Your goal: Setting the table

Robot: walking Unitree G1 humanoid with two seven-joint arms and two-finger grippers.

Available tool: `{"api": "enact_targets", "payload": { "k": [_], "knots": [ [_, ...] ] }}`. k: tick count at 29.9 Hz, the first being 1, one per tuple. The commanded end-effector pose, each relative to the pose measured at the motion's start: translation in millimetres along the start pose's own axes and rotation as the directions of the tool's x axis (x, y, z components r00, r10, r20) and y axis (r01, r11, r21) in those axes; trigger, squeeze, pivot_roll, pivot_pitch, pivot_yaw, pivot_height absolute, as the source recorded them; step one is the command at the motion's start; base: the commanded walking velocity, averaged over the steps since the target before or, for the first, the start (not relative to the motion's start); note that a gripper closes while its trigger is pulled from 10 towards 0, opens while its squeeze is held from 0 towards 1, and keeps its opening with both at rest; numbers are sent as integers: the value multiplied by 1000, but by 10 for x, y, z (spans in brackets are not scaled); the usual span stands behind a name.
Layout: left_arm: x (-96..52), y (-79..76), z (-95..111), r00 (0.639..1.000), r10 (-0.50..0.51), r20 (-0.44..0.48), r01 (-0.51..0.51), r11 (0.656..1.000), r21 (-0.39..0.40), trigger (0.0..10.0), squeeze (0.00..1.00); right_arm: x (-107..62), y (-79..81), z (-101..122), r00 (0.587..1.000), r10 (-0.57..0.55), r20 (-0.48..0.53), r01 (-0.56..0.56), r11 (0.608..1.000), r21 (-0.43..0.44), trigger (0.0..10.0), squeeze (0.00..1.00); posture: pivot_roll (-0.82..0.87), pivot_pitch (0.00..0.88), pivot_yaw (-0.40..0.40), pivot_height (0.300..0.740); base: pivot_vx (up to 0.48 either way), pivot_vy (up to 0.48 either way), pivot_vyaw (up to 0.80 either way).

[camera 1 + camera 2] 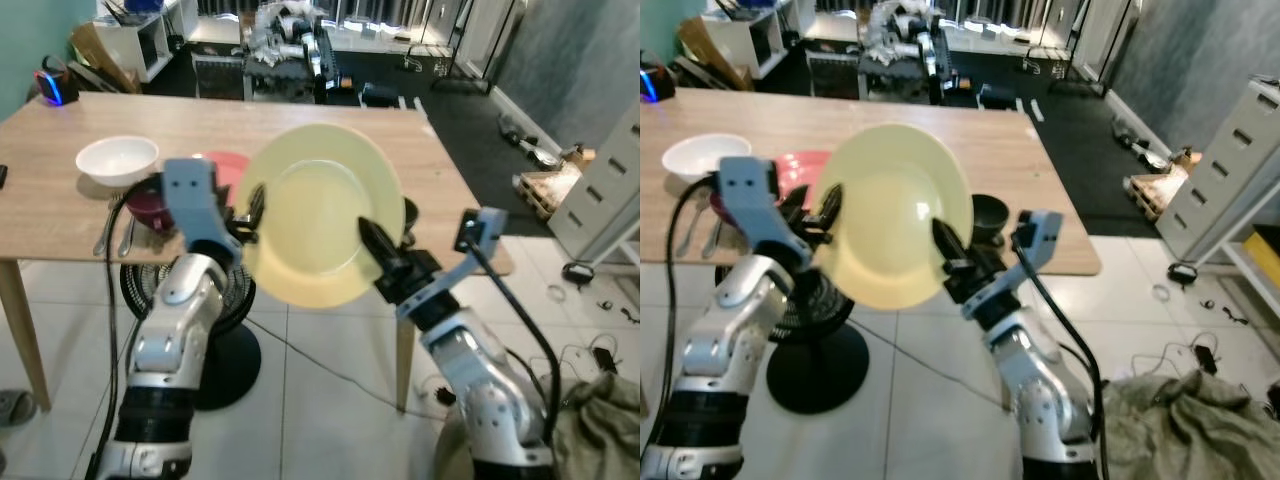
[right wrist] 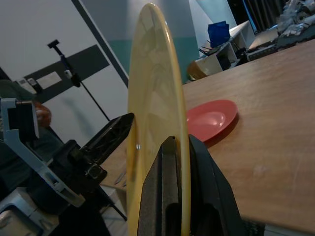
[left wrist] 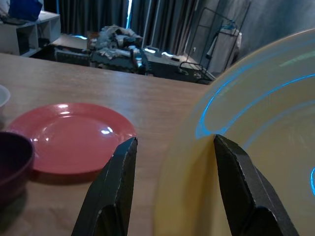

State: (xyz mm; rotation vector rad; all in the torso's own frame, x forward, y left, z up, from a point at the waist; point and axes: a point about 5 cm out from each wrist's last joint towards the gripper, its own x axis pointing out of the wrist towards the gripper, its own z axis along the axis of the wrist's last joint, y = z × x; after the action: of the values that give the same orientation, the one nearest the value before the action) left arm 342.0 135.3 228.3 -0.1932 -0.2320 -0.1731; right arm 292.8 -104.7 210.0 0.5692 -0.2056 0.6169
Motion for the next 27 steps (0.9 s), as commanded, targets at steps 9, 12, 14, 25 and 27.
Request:
{"api": "enact_targets", "payload": {
  "k": [9,12,14,25,27],
  "knots": [
    [4,-59,-46,1000,-17,-20,17,1000,-3,10000,0,-21,-31,44,1000,-8,13,8,1000,-16,10000,0,-62,0,35,740,480,0,0],
    [4,-60,-47,1000,-17,-21,17,1000,-4,10000,0,-23,-44,49,1000,-16,16,17,1000,-22,10000,0,-62,0,34,740,480,0,0],
    [4,-60,-49,1000,-17,-21,17,1000,-4,10000,0,-24,-66,60,999,-28,19,28,999,-33,10000,0,-62,0,33,740,480,0,0],
    [-10,-72,-59,999,-28,-33,28,1000,1,10000,0,-18,-200,168,995,-86,50,90,991,-103,10000,0,-62,0,33,740,341,0,0],
    [-26,-84,-53,999,-46,-28,46,999,1,10000,0,-17,-220,185,994,-94,53,100,989,-113,10000,0,-62,0,33,740,0,0,0]
  ]
}}
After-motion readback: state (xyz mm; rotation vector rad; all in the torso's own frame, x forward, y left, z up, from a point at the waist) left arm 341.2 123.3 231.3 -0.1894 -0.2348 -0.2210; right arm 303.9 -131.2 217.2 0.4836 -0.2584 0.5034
